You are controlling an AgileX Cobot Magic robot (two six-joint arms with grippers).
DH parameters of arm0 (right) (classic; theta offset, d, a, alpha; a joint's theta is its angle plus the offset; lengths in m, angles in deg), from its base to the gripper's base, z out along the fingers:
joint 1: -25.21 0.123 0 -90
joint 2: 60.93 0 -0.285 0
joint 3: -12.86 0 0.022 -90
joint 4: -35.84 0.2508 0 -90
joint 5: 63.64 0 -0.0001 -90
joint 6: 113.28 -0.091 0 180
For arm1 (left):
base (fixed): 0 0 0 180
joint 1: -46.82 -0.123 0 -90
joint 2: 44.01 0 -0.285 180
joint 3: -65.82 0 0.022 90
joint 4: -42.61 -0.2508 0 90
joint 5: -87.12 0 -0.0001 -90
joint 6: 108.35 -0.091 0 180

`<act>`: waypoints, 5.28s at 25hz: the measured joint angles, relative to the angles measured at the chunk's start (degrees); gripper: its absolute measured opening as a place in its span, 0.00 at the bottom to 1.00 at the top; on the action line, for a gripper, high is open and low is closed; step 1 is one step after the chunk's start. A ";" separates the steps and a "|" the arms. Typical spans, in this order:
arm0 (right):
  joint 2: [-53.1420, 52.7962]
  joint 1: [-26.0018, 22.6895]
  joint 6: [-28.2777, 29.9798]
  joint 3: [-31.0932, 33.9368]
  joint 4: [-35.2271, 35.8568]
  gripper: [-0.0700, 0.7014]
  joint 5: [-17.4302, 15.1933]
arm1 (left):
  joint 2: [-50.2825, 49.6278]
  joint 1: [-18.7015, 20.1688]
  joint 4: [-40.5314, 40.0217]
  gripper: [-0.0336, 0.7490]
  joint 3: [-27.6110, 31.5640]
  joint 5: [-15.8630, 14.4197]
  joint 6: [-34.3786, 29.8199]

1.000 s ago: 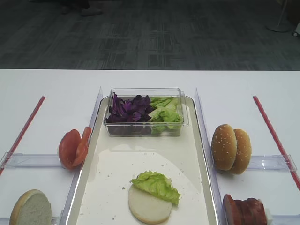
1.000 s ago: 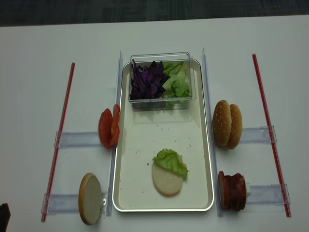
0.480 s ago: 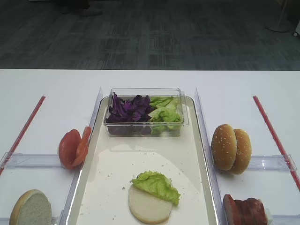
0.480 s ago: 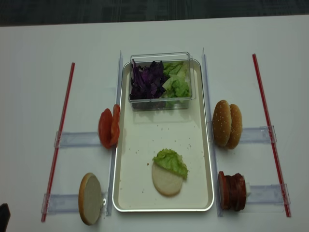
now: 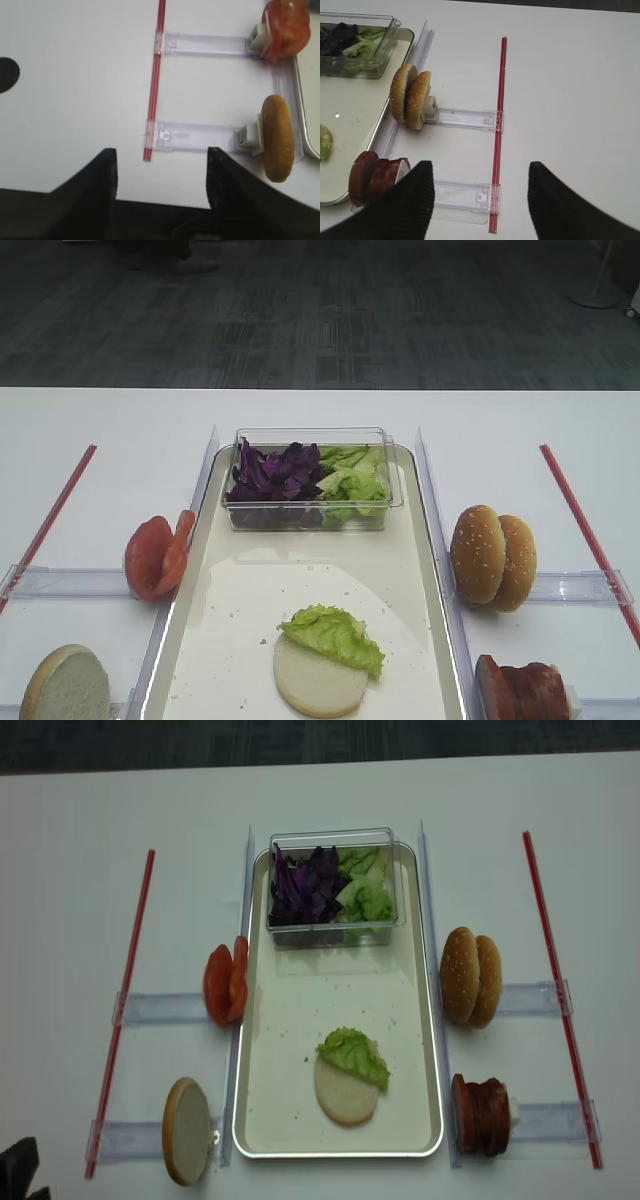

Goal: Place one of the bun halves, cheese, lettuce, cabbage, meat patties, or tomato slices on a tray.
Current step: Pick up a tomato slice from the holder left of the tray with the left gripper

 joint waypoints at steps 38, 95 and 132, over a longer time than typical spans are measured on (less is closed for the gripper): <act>0.00 0.00 0.00 0.00 0.00 0.67 0.00 | -66.90 4.00 0.94 0.51 -28.76 -0.72 2.38; 0.00 0.00 0.37 0.00 0.00 0.67 0.00 | -98.22 35.60 -9.77 0.51 -53.79 -0.08 29.09; 0.00 0.00 0.37 0.00 0.00 0.67 0.00 | -102.36 33.87 -10.70 0.39 -54.11 0.76 29.09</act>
